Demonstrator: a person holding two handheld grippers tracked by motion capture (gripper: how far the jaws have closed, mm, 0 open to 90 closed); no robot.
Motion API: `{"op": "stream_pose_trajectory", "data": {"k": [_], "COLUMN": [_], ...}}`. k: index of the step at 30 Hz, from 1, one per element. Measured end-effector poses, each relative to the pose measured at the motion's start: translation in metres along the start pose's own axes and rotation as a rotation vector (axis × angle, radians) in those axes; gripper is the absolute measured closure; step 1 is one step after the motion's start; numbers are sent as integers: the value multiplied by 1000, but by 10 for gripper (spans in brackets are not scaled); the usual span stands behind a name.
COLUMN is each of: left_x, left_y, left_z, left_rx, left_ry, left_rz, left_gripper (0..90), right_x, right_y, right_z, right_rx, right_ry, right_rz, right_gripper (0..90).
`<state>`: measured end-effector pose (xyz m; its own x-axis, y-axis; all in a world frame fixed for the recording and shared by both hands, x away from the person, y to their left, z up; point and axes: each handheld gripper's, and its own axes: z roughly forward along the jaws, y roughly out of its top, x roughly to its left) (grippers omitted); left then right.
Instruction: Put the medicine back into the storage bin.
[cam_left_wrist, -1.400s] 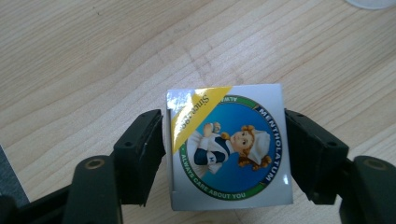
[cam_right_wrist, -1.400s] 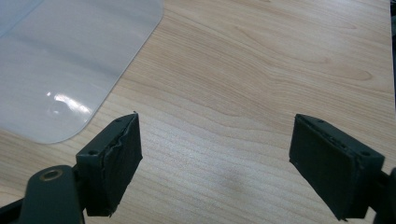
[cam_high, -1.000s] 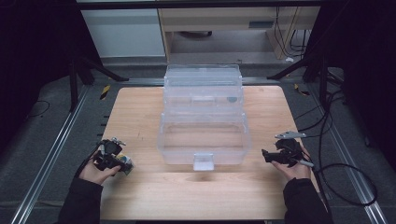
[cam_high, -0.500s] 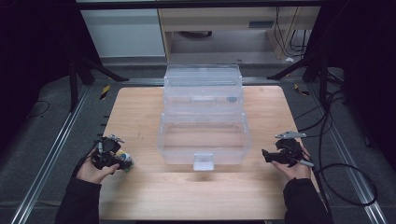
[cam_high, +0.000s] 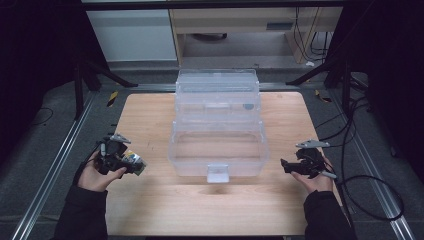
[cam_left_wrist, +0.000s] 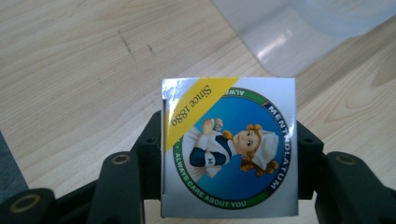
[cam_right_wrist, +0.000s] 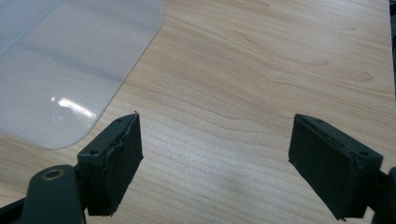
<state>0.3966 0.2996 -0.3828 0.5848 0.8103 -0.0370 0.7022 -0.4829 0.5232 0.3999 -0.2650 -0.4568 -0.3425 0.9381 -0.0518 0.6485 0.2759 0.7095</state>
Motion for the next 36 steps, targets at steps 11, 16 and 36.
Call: {"op": "stream_pose_trajectory", "data": {"k": [11, 16, 36], "left_x": [-12, -19, -45], "left_y": [32, 46, 92], "left_z": [-10, -9, 1], "left_rx": [-47, -55, -69], "left_ry": [-11, -22, -62], "left_rz": [41, 56, 120], "left_gripper": [445, 446, 446], "right_x": [0, -1, 0], "right_y": [0, 0, 0], "right_z": [0, 0, 2], "right_rx": [5, 3, 9], "right_ry": [-3, -1, 2], "right_rz": [-7, -1, -6], "right_gripper": [175, 175, 174]}}
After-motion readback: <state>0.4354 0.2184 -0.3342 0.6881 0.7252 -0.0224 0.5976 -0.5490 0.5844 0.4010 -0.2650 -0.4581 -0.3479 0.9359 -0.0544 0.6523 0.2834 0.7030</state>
